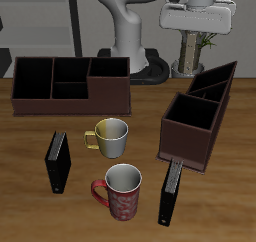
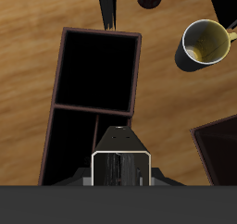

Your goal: Place the yellow book into the left desk caddy's back compartment

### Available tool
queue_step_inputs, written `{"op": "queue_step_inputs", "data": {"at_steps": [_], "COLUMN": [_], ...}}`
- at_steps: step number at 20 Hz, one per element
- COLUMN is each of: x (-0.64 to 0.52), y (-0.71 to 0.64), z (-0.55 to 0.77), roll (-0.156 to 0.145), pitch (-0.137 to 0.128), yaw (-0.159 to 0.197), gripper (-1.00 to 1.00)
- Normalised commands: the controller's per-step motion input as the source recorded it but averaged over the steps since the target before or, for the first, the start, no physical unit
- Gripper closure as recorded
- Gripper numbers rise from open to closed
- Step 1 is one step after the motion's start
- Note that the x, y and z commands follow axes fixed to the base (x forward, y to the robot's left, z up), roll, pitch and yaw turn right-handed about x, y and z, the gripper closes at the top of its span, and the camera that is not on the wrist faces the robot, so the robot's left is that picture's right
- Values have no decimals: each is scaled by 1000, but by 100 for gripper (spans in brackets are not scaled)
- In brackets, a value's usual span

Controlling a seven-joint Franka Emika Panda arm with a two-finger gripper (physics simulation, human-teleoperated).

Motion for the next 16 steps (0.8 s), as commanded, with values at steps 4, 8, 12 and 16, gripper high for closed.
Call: {"op": "queue_step_inputs", "data": {"at_steps": [4, 8, 12, 16], "x": [64, 28, 58, 17], "y": [180, 279, 194, 183], "z": [63, 74, -19, -18], "roll": [13, 42, 6, 23], "pitch": [9, -26, 21, -2], "yaw": [-42, -7, -35, -6], "gripper": [100, 100, 100, 100]}}
